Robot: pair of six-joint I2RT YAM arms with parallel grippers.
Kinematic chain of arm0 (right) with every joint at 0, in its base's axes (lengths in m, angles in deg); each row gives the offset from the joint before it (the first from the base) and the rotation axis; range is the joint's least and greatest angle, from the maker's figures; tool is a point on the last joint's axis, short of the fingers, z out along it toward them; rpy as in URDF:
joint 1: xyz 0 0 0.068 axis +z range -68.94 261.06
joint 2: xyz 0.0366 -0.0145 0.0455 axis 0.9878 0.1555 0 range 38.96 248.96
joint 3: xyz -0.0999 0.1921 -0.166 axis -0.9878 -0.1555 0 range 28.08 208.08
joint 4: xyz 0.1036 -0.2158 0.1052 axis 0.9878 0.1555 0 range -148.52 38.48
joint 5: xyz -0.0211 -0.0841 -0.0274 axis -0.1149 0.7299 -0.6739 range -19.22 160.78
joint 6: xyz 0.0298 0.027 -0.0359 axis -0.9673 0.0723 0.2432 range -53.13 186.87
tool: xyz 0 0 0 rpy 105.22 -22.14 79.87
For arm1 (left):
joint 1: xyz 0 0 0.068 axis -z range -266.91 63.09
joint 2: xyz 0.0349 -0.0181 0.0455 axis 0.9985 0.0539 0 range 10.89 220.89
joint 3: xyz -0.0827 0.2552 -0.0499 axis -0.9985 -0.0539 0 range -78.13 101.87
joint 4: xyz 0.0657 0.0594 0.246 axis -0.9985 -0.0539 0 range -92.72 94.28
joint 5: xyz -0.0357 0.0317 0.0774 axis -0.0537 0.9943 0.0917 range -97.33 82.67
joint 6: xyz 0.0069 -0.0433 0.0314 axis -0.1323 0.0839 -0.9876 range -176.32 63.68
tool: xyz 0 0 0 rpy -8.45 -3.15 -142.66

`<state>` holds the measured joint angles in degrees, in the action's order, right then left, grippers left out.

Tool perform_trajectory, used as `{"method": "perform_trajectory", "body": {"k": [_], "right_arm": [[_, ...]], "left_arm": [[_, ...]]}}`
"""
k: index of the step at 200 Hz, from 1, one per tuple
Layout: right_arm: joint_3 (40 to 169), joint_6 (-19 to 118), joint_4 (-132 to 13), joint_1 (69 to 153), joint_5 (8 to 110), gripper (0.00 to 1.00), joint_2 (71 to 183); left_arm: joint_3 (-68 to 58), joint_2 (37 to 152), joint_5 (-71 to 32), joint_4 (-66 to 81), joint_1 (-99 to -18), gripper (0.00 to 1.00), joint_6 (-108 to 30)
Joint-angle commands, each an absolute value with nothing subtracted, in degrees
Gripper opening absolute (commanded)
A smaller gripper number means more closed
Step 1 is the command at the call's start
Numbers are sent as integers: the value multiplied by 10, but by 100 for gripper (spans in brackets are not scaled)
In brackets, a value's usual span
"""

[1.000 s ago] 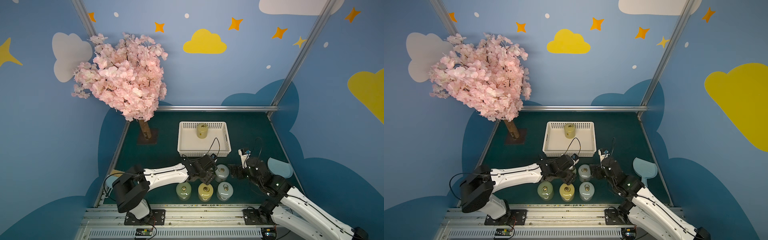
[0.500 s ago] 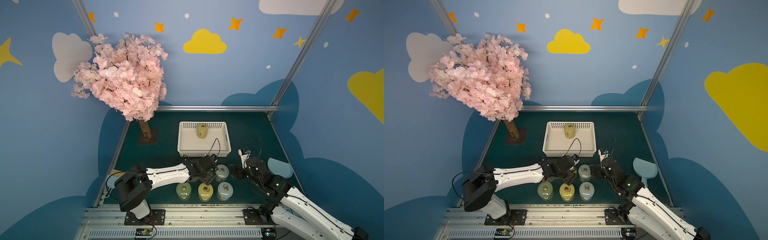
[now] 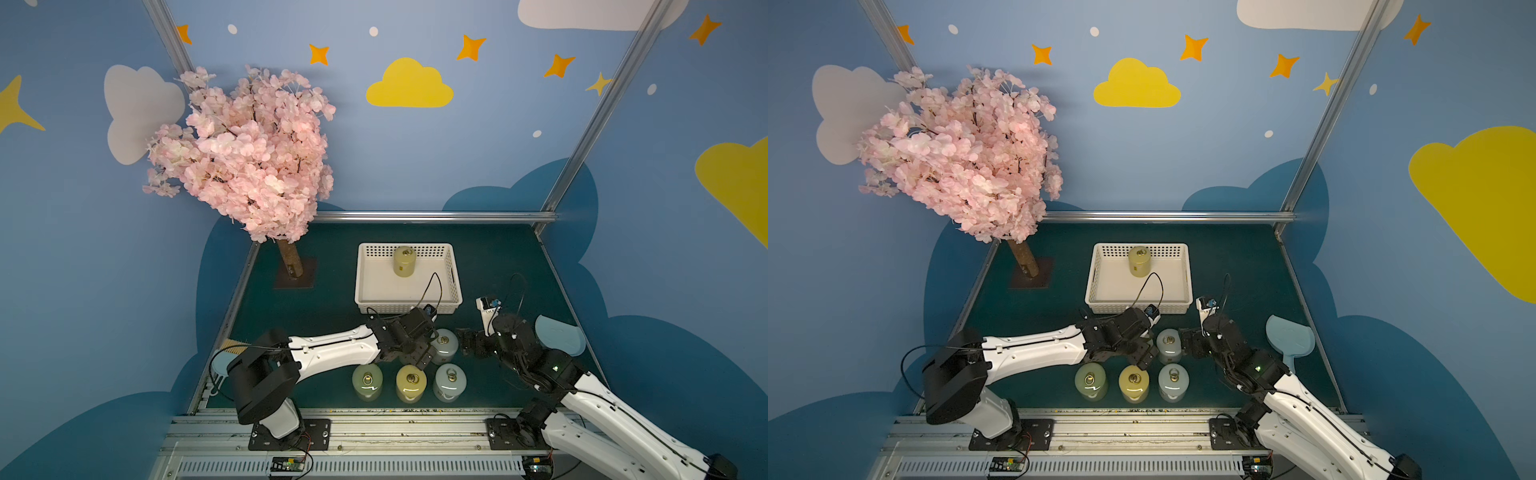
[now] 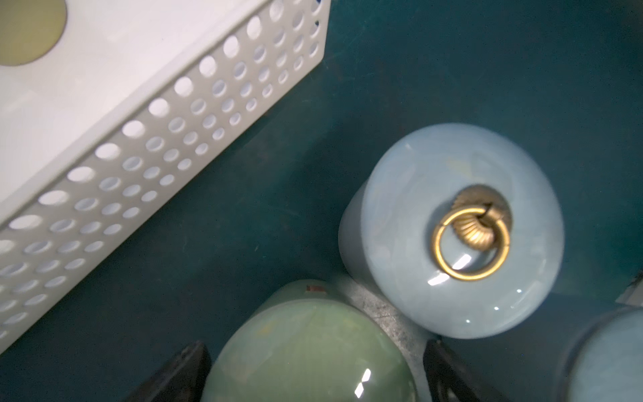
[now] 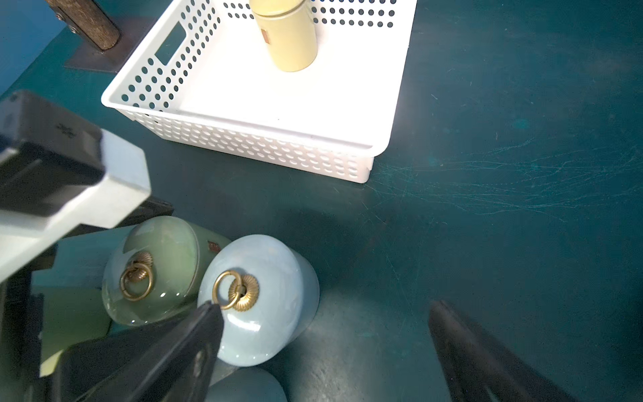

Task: Take the tea canister out of the basket
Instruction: Place the tea canister at the center of the board.

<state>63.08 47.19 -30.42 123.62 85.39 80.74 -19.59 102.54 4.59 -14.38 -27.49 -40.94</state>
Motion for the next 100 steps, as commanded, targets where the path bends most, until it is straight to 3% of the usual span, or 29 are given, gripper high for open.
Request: {"method": "perform_trajectory", "body": {"k": [1,100], "right_arm": [[663,492,-292,1234,834,98,821],[778,532,-268,1193,755,98,941]], "left_arm": [[-175,996,58,-178,-273,100,-396],[-188,885,103,-213,-312,100,-363]]}}
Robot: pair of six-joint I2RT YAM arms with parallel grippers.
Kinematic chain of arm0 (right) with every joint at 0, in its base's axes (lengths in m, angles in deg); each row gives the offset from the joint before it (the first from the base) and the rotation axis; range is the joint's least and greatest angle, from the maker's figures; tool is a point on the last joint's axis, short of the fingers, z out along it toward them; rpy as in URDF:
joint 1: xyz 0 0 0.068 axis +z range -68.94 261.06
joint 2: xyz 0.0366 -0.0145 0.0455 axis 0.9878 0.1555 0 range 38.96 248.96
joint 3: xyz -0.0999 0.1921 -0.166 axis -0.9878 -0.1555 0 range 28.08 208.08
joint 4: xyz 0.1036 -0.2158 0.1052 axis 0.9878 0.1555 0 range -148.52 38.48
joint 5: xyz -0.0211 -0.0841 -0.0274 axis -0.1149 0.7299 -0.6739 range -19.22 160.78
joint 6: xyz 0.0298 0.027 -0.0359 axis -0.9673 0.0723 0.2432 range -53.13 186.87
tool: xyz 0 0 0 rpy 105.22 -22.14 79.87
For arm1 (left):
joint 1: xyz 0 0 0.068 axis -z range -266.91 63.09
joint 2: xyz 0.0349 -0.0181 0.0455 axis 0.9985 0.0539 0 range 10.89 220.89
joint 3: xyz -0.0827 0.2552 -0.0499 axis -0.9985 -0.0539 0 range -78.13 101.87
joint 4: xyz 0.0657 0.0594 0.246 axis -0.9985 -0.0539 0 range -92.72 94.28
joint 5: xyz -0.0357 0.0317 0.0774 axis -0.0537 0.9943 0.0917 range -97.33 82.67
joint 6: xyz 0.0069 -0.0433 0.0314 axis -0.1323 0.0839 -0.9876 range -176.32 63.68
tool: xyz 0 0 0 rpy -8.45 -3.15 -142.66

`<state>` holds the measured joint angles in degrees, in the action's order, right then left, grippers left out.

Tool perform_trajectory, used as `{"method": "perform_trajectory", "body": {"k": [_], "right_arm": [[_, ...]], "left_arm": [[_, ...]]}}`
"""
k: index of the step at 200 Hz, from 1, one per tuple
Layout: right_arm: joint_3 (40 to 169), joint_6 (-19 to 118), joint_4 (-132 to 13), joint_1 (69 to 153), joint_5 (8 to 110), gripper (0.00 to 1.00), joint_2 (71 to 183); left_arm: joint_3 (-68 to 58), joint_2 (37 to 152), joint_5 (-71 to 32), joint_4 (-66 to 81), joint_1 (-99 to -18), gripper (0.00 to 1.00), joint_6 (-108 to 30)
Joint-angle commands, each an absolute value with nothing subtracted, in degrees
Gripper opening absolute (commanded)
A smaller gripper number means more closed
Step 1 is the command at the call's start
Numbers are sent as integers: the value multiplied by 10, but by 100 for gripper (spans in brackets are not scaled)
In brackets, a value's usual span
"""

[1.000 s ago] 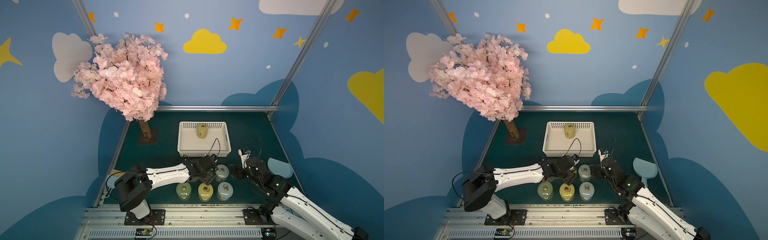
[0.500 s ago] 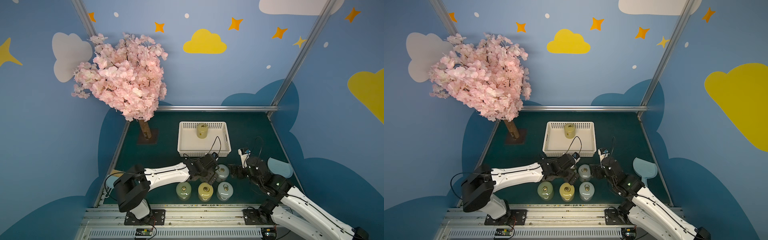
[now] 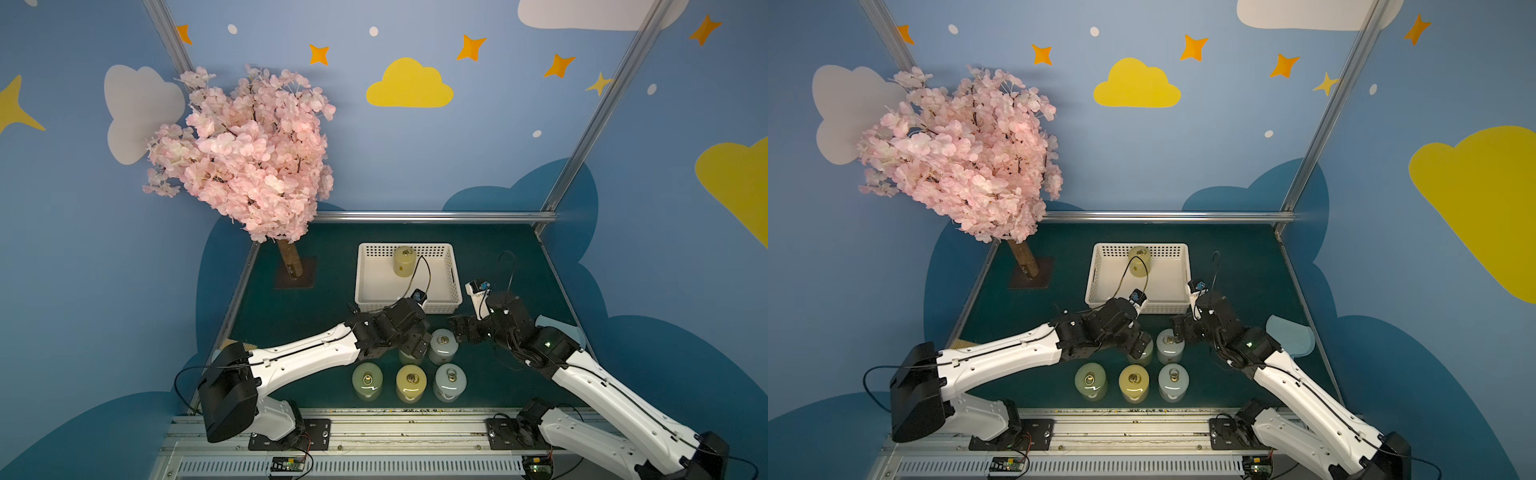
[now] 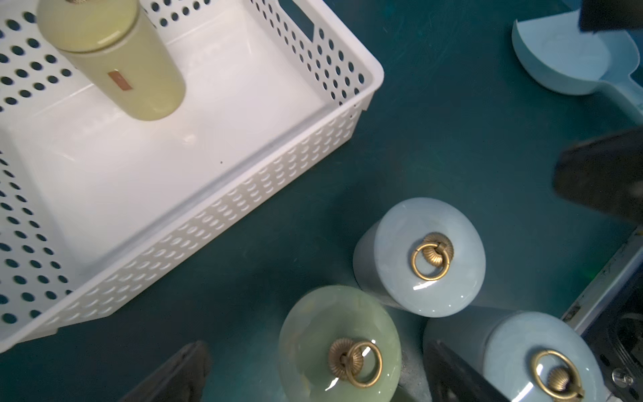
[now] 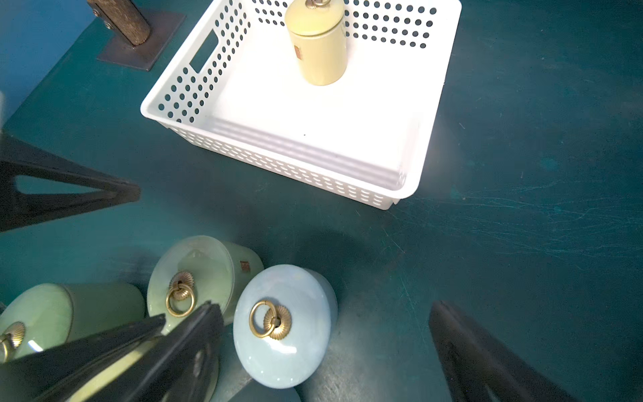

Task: Take the tea canister out of the basket
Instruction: Place the tea canister at the center of the board, then pick up the tea canister from the basket.

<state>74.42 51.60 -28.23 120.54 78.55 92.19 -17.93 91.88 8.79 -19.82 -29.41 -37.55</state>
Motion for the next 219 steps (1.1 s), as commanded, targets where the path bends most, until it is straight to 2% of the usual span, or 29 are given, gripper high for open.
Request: {"method": "perform_trajectory", "body": {"k": [1,131,219], "right_arm": [[780,532,-268,1193,755,98,942],[936,560,-277,1174,751,98,1133],[1047,581,-318,1173,758,98,1290]], "left_arm": [[-189,883,103,-213,-313,100,-362],[-386,651,151,-121,-451,100,-399],[-511,552,205,-21,-455,100,-466]]}}
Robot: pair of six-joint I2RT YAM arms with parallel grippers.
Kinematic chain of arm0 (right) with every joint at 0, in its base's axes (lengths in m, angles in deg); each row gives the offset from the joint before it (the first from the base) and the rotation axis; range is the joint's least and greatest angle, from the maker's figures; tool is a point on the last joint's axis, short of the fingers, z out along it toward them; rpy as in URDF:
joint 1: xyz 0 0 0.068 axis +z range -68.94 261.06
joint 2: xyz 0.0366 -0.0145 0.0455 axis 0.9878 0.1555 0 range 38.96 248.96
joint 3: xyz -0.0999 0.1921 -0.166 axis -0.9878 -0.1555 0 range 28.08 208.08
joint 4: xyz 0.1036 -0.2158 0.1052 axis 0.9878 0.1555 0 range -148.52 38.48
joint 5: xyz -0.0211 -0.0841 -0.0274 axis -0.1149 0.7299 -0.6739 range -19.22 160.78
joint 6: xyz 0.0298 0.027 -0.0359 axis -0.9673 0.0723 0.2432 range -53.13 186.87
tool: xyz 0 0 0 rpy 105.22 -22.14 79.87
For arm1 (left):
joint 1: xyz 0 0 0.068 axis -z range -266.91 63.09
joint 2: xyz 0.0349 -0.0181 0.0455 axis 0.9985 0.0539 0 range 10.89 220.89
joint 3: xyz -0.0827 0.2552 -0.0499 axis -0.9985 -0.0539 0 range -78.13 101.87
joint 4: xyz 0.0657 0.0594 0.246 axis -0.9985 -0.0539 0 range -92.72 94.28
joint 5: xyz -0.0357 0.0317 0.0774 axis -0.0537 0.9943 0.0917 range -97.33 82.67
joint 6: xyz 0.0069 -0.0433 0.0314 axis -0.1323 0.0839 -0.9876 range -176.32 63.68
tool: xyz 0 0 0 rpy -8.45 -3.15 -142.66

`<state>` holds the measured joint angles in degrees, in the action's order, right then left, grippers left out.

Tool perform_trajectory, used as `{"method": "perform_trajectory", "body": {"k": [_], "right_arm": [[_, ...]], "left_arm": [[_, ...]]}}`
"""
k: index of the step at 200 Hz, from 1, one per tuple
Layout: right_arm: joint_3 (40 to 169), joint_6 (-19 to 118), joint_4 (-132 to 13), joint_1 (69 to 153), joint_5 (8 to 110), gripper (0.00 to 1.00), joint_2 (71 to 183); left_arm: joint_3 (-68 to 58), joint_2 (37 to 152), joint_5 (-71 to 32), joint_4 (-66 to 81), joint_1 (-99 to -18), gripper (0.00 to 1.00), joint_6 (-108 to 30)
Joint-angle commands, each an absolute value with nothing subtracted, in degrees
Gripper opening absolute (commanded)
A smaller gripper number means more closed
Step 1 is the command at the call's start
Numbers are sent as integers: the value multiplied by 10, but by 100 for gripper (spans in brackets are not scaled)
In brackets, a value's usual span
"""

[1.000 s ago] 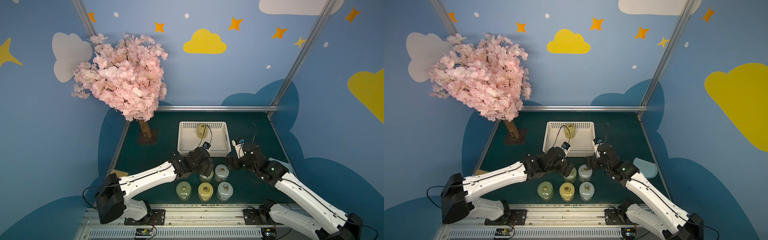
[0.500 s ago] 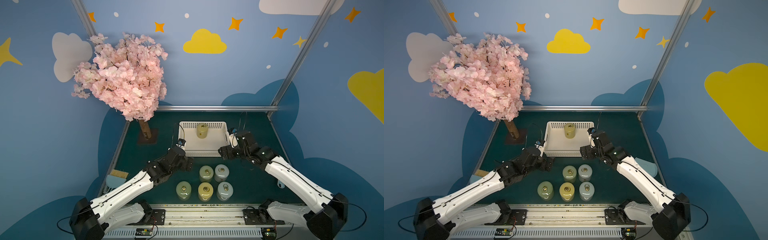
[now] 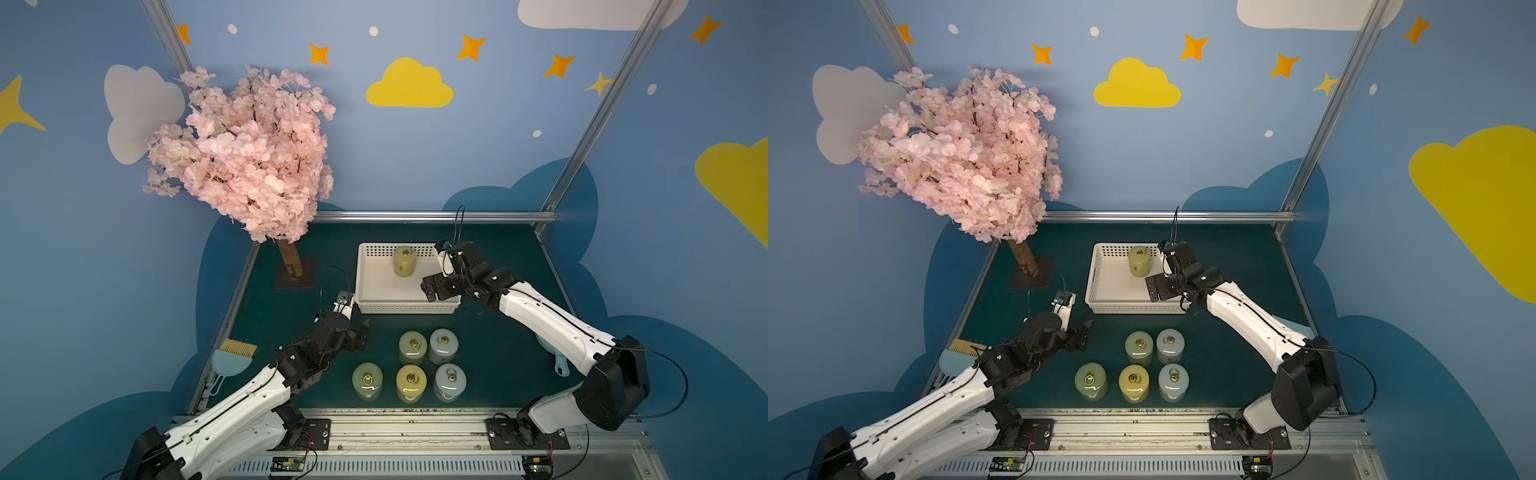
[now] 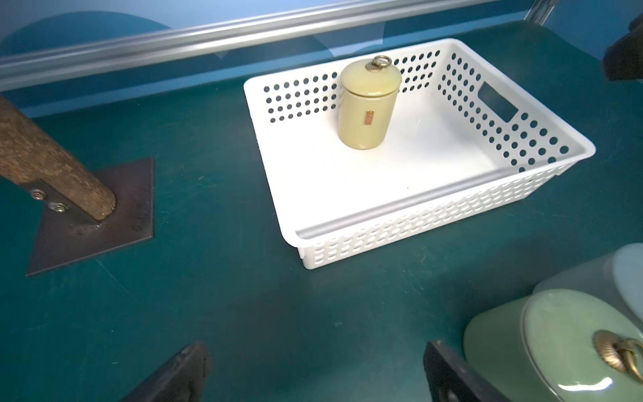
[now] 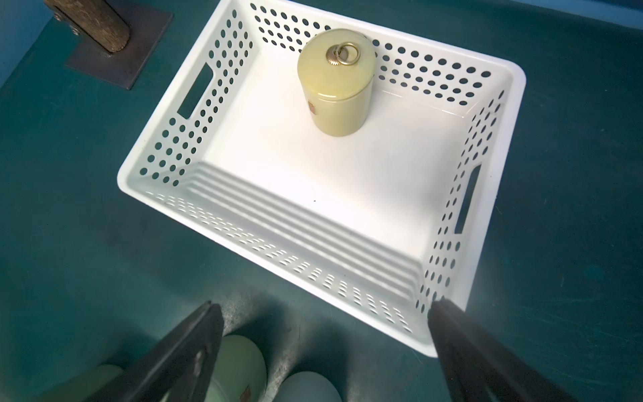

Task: Take the tea canister out of the basket
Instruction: Pick up the tea canister from the basket.

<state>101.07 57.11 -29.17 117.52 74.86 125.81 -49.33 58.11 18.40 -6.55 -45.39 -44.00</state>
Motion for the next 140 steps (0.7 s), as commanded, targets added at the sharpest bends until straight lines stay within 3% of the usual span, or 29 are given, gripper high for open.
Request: {"method": "perform_trajectory", "body": {"k": [1,140], "right_arm": [[1048,581,-319,1173,759,98,1292],[1221,578,-337,1160,761,98,1497]], "left_arm": [[-511,550,204,-21,-456,100,-466],[-586,378,285,-5,-456,100,-467]]}}
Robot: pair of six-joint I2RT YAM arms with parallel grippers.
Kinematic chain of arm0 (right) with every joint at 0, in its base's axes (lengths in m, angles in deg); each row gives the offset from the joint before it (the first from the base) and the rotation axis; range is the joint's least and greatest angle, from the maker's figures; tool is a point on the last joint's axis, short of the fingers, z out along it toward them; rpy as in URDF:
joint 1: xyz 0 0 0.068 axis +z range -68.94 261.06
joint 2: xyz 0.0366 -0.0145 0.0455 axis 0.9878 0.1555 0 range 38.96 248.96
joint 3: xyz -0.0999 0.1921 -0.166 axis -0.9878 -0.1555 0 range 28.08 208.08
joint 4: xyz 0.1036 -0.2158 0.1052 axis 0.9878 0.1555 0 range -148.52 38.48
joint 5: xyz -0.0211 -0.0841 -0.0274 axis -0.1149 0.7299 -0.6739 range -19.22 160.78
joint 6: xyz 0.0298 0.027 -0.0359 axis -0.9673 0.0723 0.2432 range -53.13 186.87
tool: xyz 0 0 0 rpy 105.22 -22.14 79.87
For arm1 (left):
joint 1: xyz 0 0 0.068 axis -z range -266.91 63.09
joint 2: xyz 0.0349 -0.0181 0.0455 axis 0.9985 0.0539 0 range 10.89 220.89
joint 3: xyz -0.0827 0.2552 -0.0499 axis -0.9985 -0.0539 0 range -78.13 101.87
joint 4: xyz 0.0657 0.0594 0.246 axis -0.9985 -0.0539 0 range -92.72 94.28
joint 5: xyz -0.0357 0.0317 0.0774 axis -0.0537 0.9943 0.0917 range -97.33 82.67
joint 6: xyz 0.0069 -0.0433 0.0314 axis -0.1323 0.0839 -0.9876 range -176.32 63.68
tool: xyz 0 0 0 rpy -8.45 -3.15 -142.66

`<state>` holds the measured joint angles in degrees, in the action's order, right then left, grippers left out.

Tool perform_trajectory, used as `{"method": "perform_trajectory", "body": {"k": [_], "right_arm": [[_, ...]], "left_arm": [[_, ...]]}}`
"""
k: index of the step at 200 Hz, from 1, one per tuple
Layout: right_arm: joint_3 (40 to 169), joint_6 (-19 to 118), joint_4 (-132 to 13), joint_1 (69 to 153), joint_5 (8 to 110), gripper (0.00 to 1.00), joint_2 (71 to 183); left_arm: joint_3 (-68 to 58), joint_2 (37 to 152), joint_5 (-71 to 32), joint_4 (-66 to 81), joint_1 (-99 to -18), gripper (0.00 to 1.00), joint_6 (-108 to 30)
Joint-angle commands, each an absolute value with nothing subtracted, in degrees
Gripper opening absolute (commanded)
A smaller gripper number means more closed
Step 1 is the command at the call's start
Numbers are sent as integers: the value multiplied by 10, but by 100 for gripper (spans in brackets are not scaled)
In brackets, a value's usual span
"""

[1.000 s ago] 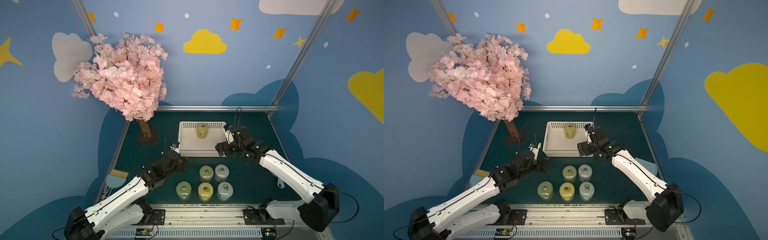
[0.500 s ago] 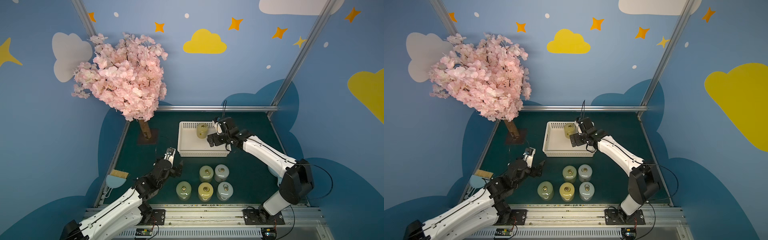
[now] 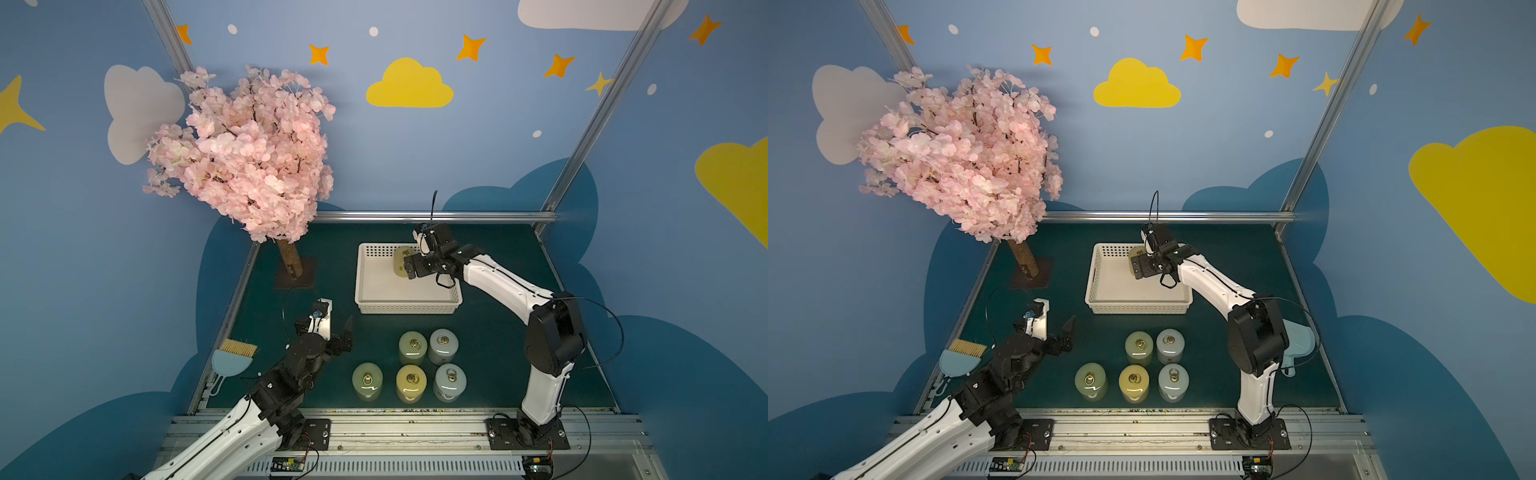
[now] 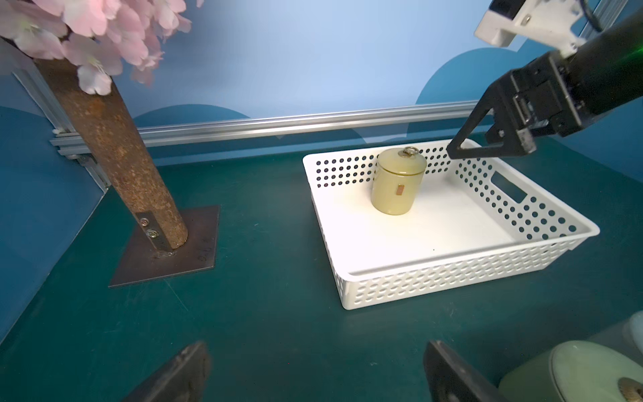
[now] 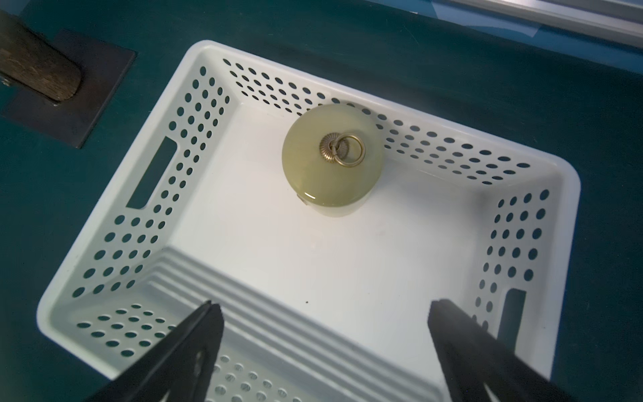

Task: Take the tea canister out of the basket
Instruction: Pick up the tea canister from the basket.

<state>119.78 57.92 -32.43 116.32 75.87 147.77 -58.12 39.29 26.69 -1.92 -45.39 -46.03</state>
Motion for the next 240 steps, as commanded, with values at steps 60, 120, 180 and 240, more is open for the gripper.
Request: {"method": "perform_trajectory", "body": {"k": [60,120,180,240], "right_arm": [[1267,572,-337,1157,762,98,1549],[1314,571,-337,1155,754,98,1604],[1358,563,-335,1151,748,98,1652],[1396,568,-334,1148,748,98,1694]], "left_arm": [[-590,372,285,-3,-457,100,-468],[-592,372,285,0,-457,100,-469],[-593,373,284,2,-457,100,-471],[-593,374,284,1,-457,100,-470]]}}
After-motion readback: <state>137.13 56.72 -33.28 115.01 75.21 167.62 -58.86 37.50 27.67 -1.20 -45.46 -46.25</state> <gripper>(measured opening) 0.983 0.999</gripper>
